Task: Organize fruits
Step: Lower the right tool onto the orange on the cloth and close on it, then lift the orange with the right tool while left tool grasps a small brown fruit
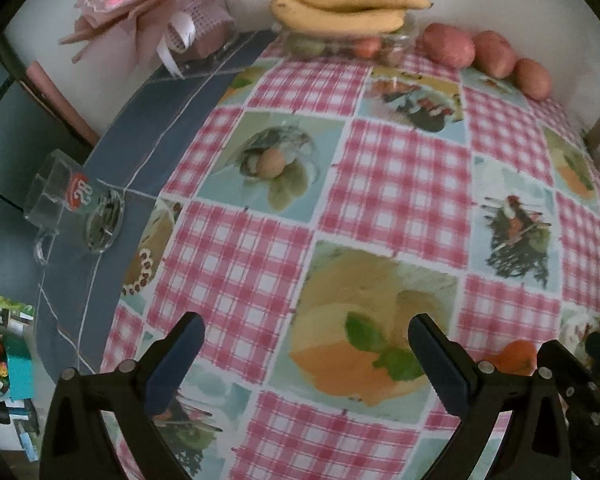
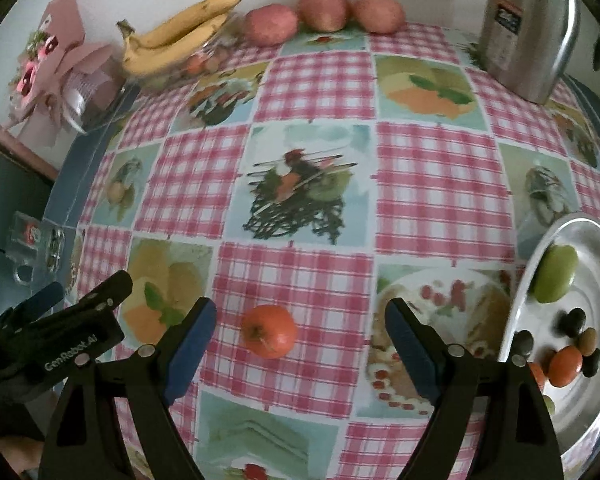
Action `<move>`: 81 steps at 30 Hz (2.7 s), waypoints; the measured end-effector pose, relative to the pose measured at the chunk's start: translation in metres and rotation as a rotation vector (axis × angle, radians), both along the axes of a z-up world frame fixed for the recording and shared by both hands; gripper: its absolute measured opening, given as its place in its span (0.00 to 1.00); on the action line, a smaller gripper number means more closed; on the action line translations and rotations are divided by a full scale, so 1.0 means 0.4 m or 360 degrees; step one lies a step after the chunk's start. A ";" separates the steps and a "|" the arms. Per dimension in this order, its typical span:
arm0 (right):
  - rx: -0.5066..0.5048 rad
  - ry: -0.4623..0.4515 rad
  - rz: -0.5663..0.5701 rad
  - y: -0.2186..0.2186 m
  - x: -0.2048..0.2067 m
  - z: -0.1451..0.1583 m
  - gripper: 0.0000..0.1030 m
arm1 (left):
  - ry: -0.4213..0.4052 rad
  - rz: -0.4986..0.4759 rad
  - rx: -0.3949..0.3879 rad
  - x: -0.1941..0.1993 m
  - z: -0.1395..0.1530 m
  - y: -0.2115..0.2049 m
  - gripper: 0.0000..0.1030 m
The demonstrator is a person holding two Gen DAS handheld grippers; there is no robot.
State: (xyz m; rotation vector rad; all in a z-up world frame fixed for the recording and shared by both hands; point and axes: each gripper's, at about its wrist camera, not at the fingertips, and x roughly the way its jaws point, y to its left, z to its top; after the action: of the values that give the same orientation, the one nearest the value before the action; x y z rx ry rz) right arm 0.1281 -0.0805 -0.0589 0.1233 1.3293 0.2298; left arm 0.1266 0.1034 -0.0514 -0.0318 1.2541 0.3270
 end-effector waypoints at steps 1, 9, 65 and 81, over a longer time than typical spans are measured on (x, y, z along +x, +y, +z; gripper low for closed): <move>-0.0010 0.0003 0.0015 0.011 0.000 -0.004 0.84 | 0.0007 0.0009 -0.0004 -0.002 -0.005 0.007 1.00; -0.0051 0.0021 0.0109 0.080 -0.006 -0.026 0.84 | 0.0031 0.0037 -0.0023 -0.005 -0.021 0.036 1.00; 0.0088 0.0053 -0.0076 -0.042 -0.006 -0.033 0.37 | -0.0002 0.0050 -0.0183 0.026 -0.049 0.022 0.95; 0.0145 0.0010 -0.0194 -0.121 -0.003 -0.015 0.37 | -0.0099 -0.0179 -0.0002 0.117 -0.032 0.039 0.83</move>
State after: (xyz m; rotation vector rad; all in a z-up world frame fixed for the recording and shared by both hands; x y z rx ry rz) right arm 0.1268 -0.1288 -0.0650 0.2817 1.3130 0.1866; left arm 0.1734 0.1189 -0.0643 0.0273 1.1895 0.2266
